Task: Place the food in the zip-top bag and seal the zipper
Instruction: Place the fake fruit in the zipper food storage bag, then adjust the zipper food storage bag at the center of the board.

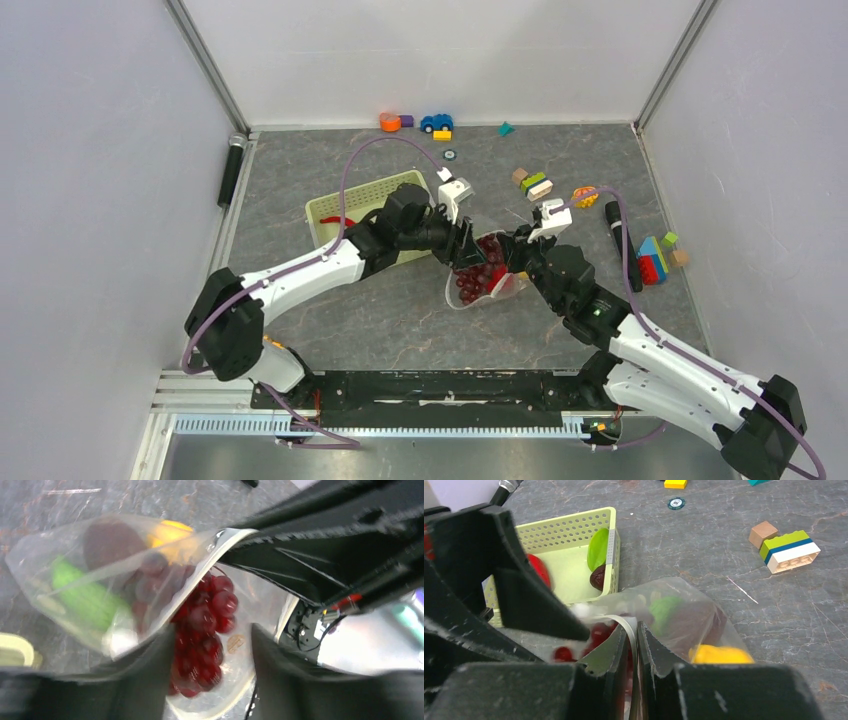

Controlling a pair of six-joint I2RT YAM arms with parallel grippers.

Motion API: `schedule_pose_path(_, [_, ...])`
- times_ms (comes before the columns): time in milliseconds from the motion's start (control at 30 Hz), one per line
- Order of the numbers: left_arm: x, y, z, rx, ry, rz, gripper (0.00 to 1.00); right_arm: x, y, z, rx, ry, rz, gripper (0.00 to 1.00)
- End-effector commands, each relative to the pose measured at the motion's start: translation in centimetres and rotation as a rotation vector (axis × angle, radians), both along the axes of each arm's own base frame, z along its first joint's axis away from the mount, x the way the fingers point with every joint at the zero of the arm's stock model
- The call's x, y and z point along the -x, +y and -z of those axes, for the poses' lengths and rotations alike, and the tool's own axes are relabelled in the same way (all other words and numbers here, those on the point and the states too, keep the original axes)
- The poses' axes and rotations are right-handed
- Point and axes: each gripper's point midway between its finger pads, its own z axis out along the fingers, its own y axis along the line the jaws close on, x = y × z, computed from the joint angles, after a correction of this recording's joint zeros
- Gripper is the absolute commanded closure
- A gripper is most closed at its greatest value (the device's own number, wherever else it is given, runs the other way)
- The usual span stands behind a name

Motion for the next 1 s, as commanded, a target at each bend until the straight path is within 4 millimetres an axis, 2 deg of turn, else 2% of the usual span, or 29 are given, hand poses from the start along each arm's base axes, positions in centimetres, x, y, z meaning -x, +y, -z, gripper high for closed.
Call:
schedule_pose_path(0, [-2.6, 0.3, -1.3, -0.029, 0.0, -0.156, 0.06, 0.0, 0.3, -1.4, -0.042, -0.043, -0.01, 0.82])
schedule_pose_path(33, [-2.6, 0.4, -1.4, -0.034, 0.001, -0.162, 0.01, 0.0, 0.3, -1.4, -0.04, -0.042, -0.011, 0.82])
schedule_pose_path(267, [-1.4, 2.4, -2.5, -0.02, 0.004, -0.205, 0.0, -0.2, 0.2, -1.3, -0.038, -0.041, -0.004, 0.82])
schedule_pose_path(333, [-1.0, 3.5, -2.0, -0.023, 0.017, -0.242, 0.0, -0.2, 0.2, -1.4, -0.037, -0.041, -0.003, 0.82])
schedule_pose_path(433, [-0.3, 5.2, -0.1, -0.059, 0.064, -0.307, 0.0, -0.2, 0.2, -1.4, -0.041, -0.041, -0.003, 0.82])
schedule_pose_path(533, [0.6, 6.4, 3.0, -0.119, 0.137, -0.342, 0.0, -0.1, 0.3, -1.4, -0.04, -0.038, -0.005, 0.82])
schedule_pose_path(667, [2.4, 5.9, 6.0, -0.129, 0.227, -0.321, 0.02, -0.1, 0.3, -1.3, -0.045, -0.036, -0.006, 0.82])
schedule_pose_path(733, [2.4, 5.2, 7.1, -0.121, 0.248, -0.343, 0.04, 0.0, 0.4, -1.4, -0.048, -0.034, -0.014, 0.82])
schedule_pose_path(867, [1.7, 4.0, 8.9, -0.151, 0.298, -0.383, 0.18, 0.2, 0.8, -1.4, -0.054, -0.032, -0.036, 0.82])
schedule_pose_path(900, [1.5, 3.9, 9.6, -0.165, 0.311, -0.395, 0.23, 0.2, 0.8, -1.4, -0.054, -0.032, -0.036, 0.82])
schedule_pose_path(967, [1.0, 3.1, 9.7, -0.153, 0.322, -0.401, 0.37, 0.2, 0.7, -1.5, -0.053, -0.032, -0.037, 0.82])
